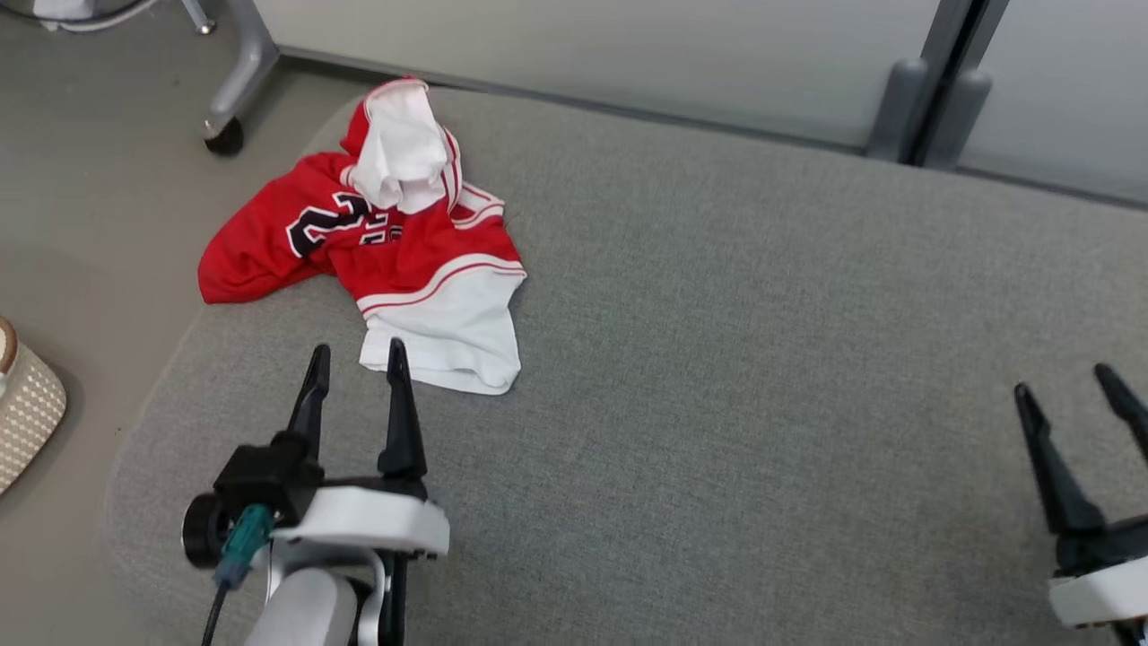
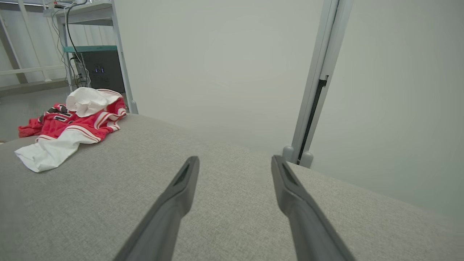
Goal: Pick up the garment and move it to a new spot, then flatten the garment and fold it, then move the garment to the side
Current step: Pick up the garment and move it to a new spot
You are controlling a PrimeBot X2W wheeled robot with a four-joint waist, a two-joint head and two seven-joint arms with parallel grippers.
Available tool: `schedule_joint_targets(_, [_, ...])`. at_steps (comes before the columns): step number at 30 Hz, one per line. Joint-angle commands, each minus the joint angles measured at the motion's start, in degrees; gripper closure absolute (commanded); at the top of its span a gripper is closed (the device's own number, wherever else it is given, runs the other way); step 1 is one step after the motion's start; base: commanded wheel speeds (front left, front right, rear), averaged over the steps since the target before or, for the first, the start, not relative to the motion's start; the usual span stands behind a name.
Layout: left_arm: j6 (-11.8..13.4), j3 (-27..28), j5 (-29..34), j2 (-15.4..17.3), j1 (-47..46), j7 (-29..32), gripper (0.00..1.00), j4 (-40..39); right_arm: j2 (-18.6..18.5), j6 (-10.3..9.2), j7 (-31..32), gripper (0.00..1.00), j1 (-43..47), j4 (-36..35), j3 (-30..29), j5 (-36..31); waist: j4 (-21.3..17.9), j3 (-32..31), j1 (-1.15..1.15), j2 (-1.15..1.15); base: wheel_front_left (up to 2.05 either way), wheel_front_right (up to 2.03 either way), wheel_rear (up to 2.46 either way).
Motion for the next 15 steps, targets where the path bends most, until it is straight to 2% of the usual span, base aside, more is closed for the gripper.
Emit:
schedule_joint_targets(1, [1.68, -1.17, -1.47, 0.10, -4.55, -0.02, 0.00, 2.24, -2.72, -0.01, -0.03, 0.00, -1.45, -1.64, -1.34, 1.01, 0.99, 9.06, 0.00, 0.00, 0.00, 0.00, 0.00])
schedule_joint_targets(6, [6.83, -5.62, -5.84, 0.12, -17.12, 2.87, 0.00, 10.87, -9.62, -0.01, -0.03, 0.00, -1.42, -5.75, -4.33, 3.69, 1.74, 16.26, 0.00, 0.00, 0.00, 0.00, 0.00])
schedule_joint_targets(10, [10.99, -7.32, -8.89, 0.20, -25.99, 7.36, 0.00, 19.05, -12.64, -0.01, -0.03, 0.00, -0.29, -7.64, -5.61, 5.27, 1.56, 19.19, 0.00, 0.00, 0.00, 0.00, 0.00])
schedule_joint_targets(11, [13.06, -7.51, -9.99, 0.17, -29.98, 9.36, 0.00, 22.79, -13.47, -0.01, -0.03, 0.00, 0.11, -8.28, -6.13, 5.83, 1.51, 20.11, 0.00, 0.00, 0.00, 0.00, 0.00])
schedule_joint_targets(15, [14.48, -7.18, -11.86, 0.20, -34.77, 12.30, 0.00, 28.01, -13.72, -0.01, -0.03, 0.00, 0.40, -8.99, -6.17, 6.45, 1.27, 20.67, 0.00, 0.00, 0.00, 0.00, 0.00])
